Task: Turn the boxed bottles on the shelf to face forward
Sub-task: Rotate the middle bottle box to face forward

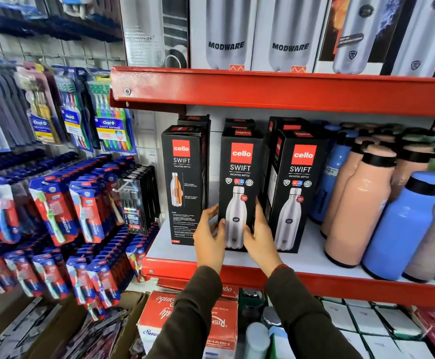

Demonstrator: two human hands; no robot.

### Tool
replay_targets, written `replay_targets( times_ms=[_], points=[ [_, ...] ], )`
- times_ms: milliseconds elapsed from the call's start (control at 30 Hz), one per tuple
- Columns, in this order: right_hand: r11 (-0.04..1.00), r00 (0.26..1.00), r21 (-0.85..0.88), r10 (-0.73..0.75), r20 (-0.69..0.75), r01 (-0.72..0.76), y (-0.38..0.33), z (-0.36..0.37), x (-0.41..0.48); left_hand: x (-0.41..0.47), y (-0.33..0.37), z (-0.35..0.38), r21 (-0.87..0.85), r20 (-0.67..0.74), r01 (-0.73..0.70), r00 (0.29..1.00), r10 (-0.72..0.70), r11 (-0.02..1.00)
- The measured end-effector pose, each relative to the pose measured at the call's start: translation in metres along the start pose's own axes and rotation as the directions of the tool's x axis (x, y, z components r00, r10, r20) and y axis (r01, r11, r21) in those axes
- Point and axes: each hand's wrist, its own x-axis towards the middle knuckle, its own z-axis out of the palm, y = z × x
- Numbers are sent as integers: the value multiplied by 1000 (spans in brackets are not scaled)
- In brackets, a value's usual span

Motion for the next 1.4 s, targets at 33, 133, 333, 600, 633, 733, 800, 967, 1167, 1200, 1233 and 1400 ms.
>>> replay_targets(
  times_ms=[33, 133, 333, 600, 633, 733, 800, 967, 1167, 1200, 1233, 1400],
  points=[
    [1000, 1000, -2, -1, -7, 1, 0, 1, -1, 0, 0, 0, 6, -1, 1, 1000, -1, 1000],
    [1000, 999, -15, -17, -38, 17, 3, 3, -2, 1, 0, 2, 38, -8, 1, 1000, -1, 999],
    [999, 998, -13, 32, -49, -32, 10, 9, -10, 2, -1, 3, 90, -11, 51, 999, -50, 995],
    [999, 974, 18, 32, -223, -28, 8, 15, -19, -1, 3, 3, 103, -15, 48, 999, -47, 993],
    [999, 967, 34, 28, -254, -20, 7, 15, -21, -3, 4, 2, 91, -15, 39, 999, -38, 995],
    [997, 941, 76, 29, -337, -4, 4, 15, -27, -8, 4, -5, 40, -39, -14, 999, 16, 999],
    [996, 928, 80, -6, -373, 38, 0, 17, -31, -10, 4, -11, 22, -53, -52, 997, 53, 998],
    [974, 927, 106, -154, -341, 200, -25, 31, -36, -9, 13, -29, 53, -119, -212, 969, 217, 976],
    [972, 970, 115, -186, -155, 205, -47, 66, -23, 15, 9, -59, 138, -278, -287, 908, 315, 948],
    [978, 982, 123, -155, -107, 168, -49, 73, -21, 21, 4, -66, 165, -299, -267, 904, 306, 949],
    [983, 990, 126, -126, -64, 134, -50, 79, -20, 27, -1, -72, 189, -309, -236, 907, 286, 953],
    [997, 999, 80, 10, 48, -14, -55, 94, -11, 47, -19, -93, 185, -143, -19, 989, 46, 982]
  ],
)
